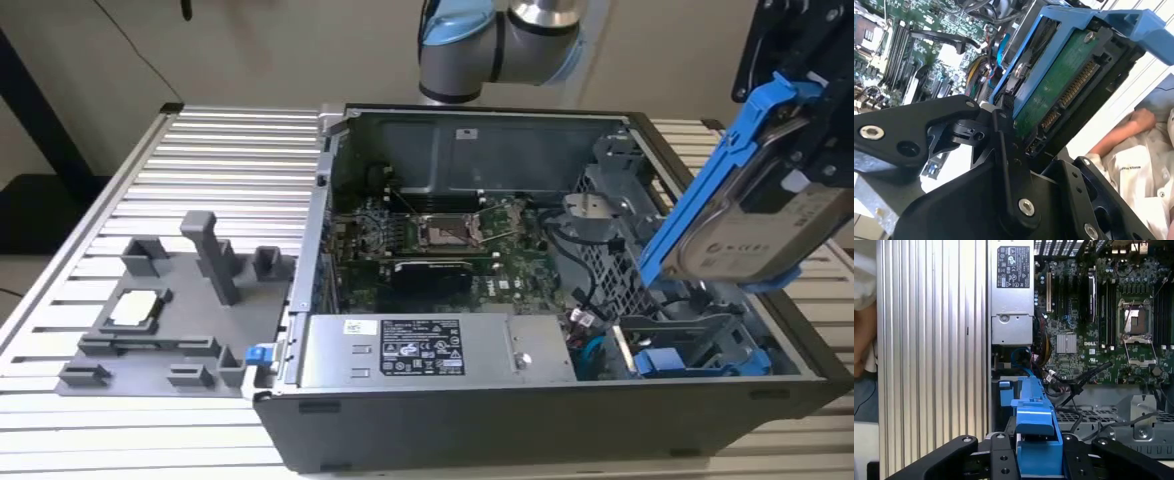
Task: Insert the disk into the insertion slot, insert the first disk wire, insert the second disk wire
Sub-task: 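Insert the disk into the insertion slot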
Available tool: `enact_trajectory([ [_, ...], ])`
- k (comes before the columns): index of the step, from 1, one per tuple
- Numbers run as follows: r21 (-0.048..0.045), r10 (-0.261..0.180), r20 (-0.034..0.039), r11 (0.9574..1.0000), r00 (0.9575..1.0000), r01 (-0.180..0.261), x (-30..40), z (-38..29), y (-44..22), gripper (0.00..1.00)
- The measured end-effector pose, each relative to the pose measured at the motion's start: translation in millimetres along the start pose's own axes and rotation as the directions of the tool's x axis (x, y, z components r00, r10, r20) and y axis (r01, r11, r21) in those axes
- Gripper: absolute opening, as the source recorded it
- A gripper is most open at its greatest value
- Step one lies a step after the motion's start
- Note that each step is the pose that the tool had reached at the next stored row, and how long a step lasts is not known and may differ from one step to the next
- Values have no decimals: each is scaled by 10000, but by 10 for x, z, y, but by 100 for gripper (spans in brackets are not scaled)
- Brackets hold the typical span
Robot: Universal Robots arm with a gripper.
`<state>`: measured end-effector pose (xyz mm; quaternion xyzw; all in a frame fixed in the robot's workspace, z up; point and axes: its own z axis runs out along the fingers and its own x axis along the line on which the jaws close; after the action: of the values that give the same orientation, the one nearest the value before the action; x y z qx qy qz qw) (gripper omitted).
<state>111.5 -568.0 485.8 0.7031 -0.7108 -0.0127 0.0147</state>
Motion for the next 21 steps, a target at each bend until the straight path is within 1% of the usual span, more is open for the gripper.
enact_trajectory([
  [5,18,-40,-2,10000,10000,40,0,50,-2,33],
  [14,100,-61,-3,9999,10000,61,-1,135,-5,33],
  [21,103,-61,-1,9999,10000,61,0,229,-19,33],
])
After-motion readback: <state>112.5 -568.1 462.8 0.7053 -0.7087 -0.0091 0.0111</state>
